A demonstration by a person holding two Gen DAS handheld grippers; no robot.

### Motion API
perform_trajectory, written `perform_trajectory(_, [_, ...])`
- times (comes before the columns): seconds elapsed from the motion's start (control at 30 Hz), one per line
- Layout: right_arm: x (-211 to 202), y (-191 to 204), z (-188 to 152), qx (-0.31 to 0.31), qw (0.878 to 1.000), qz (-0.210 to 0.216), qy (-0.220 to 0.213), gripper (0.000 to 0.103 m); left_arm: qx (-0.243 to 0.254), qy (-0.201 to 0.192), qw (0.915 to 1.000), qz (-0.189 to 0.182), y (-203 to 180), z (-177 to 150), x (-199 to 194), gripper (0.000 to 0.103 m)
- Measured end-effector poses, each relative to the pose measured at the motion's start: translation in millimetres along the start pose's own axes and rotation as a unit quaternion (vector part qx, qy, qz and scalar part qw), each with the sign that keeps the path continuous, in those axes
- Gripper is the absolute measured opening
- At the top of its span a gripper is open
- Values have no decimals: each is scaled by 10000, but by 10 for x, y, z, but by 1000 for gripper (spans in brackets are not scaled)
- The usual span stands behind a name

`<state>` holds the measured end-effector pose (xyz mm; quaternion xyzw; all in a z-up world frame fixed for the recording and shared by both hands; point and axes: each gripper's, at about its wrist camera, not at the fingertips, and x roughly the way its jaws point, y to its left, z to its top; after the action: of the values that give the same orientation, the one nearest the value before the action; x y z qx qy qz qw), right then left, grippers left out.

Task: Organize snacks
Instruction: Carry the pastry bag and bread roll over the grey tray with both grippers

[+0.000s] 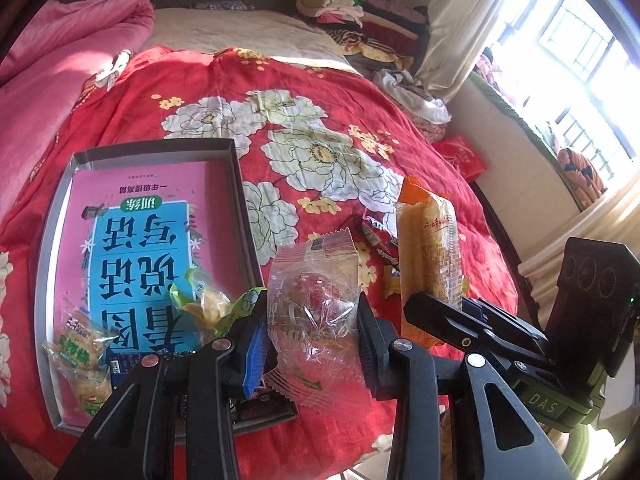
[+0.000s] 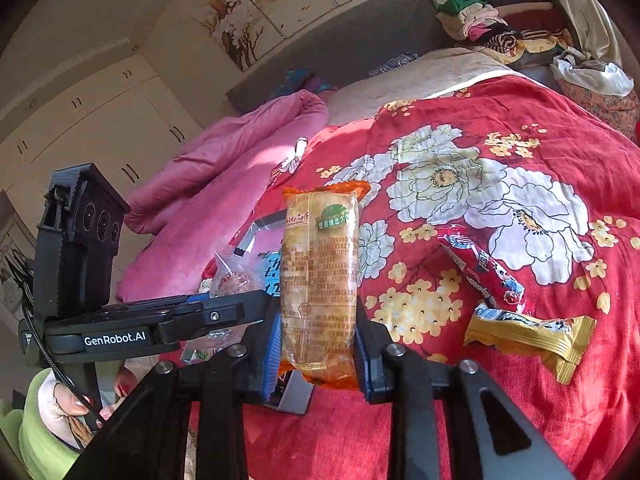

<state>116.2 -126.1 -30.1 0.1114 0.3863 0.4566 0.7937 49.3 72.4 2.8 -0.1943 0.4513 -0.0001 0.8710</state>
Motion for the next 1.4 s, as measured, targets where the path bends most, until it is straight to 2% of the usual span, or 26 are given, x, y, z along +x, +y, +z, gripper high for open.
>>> perform_trajectory(0.73, [175, 609, 139, -312, 9995, 45, -7, 31, -283, -632, 9976, 46, 518, 40, -546, 40])
perform_trajectory(1.13, [351, 866, 135, -591, 9981, 85, 142, 31, -527, -941, 9937, 308, 876, -26, -859, 40])
perform_trajectory(1.4, [508, 967, 83, -725, 9968, 137, 298, 31, -878, -944, 9902, 529, 1258, -173, -944, 40])
